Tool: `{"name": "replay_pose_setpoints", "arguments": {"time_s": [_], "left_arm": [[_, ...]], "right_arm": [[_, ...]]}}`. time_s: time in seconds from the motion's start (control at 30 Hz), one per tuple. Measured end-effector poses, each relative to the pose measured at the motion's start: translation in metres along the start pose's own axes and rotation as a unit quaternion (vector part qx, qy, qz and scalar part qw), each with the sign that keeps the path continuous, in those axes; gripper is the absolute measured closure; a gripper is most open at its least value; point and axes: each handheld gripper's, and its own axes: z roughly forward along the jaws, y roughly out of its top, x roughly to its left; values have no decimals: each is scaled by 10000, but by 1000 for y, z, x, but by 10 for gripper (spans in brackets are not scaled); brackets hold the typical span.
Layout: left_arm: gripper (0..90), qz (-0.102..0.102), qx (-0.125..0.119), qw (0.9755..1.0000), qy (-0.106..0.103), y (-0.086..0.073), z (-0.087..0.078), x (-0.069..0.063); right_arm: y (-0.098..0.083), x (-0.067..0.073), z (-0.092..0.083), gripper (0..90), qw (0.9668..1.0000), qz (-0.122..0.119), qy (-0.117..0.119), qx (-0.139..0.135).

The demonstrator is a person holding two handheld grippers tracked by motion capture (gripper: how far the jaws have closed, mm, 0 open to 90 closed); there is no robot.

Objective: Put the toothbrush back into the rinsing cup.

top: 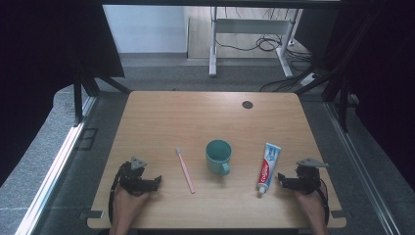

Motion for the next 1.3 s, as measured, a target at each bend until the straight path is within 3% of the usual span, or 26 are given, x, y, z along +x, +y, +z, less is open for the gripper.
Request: {"name": "replay_pose_setpoints", "arguments": {"time_s": [0.9,1.13,1.3], "left_arm": [[2,32,0,10000,-16,1,0,0],[62,121,141,9998,-70,7,-2,-3],[106,151,63,9998,-103,11,-6,-5]], "right_arm": [[0,0,0,52,10000,6,4,-4],[0,0,0,52,10000,7,5,-6],[0,0,0,52,10000,9,4,-6]]}}
